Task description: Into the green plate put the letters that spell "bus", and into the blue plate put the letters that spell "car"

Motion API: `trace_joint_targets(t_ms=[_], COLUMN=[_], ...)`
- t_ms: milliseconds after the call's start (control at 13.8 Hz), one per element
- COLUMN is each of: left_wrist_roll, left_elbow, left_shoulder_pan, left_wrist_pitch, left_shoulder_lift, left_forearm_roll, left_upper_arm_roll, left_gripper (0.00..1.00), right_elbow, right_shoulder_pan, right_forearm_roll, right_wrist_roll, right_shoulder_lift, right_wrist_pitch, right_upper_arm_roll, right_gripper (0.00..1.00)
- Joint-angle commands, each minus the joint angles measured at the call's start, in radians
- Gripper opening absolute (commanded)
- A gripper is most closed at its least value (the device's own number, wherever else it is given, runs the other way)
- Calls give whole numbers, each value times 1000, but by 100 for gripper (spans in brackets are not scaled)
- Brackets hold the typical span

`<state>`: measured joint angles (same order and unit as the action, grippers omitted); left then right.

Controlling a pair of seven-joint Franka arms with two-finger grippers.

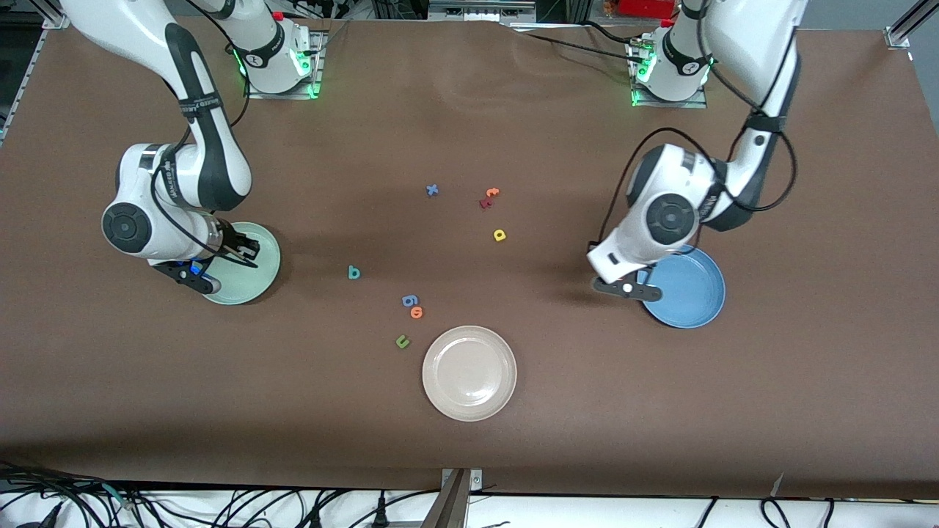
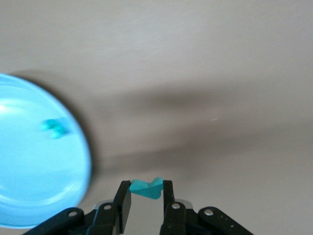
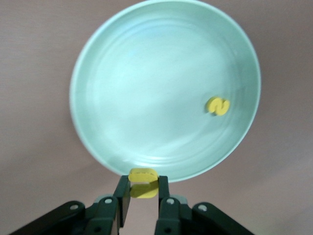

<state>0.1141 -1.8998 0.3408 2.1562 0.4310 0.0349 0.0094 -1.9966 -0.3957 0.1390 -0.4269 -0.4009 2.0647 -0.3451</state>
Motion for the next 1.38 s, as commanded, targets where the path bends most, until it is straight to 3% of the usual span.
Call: trace_joint_targets(t_ms=[0,72,145,217,290,362,725,870,942,1087,1304], left_wrist_roll=[-121,-148,-155,-157,-165,-186,-335,-369,-398,-410,-281], left_elbow=[-83,-96,-110,-134,-151,-156,-139,-110,-102,-84,-73], left_shoulder_pan=[-75,-95,-114,-123,-129,-140,-192,-221,-238,-237,-188], left_wrist_pitch=[10,13,28,59,98,141,266,278,278,266,220], left_shoulder_lift=[-70,-78,-86,-99,-100,-91,-20,-2,6,6,6], left_forearm_roll=[-23,-30,-48,-67,-87,-96,-101,-130,-130,-118,-11], left_upper_arm_roll=[-13,-13,-13,-13,-13,-13,-11,-12,-14,-17,-63], left_gripper=[27,27,27,28,28,28,33,82,100,100,100], right_elbow=[-28,-40,-45,-45,-45,-45,-4,16,31,62,85], right_shoulder_pan=[8,9,12,14,14,14,-11,-29,-31,-38,-38], right_forearm_roll=[-2,-2,-2,-1,-2,-1,5,7,7,5,-19], right_wrist_roll=[54,68,71,71,71,71,-25,-145,-206,-309,-223], right_shoulder_lift=[-48,-62,-75,-79,-78,-72,5,16,14,5,-12], right_wrist_pitch=[81,122,147,152,150,149,46,45,45,48,101], right_upper_arm_roll=[-2,-2,-2,-2,-2,-2,12,53,78,130,208], right_gripper=[7,8,18,41,77,99,99,99,99,99,99])
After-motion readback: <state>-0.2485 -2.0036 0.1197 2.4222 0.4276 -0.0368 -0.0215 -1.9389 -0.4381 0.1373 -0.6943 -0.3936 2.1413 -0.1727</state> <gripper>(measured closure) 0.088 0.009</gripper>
